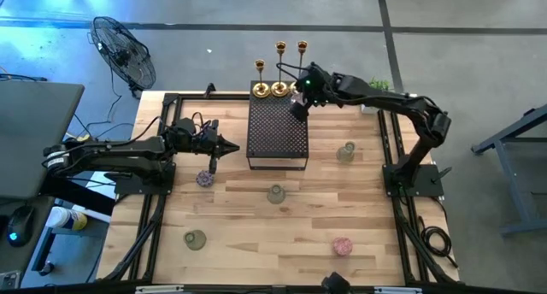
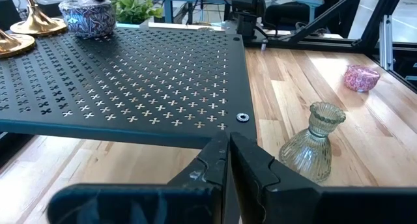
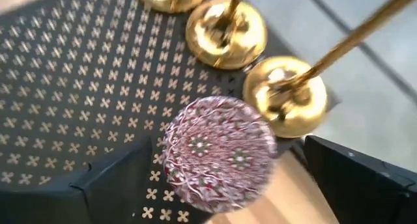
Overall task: Pick & Place candle stick holders
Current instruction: Put the red black scented candle on the shelf
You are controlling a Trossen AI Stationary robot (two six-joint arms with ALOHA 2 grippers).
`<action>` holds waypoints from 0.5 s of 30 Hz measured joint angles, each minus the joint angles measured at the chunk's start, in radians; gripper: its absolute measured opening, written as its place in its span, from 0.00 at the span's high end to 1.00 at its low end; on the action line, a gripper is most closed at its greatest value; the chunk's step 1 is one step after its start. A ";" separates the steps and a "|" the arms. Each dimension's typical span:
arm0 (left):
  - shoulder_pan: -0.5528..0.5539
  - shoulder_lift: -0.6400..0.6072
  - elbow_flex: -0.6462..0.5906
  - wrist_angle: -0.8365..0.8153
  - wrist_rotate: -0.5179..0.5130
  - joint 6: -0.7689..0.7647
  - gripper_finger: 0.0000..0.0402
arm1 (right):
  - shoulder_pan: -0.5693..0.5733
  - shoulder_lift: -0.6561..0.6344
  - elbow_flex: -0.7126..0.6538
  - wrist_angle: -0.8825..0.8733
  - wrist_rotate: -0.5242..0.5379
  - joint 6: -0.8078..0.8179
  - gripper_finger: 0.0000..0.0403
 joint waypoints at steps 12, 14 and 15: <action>0.000 0.000 0.000 -0.077 -0.004 0.025 0.96 | 0.250 -0.222 -0.076 -0.146 0.179 0.047 0.26; 0.000 0.000 0.000 -0.113 -0.007 0.020 0.96 | 0.319 -0.282 -0.186 -0.083 0.235 0.080 0.35; 0.000 0.000 0.000 -0.129 -0.008 0.020 0.96 | 0.353 -0.320 -0.255 -0.026 0.251 0.095 0.40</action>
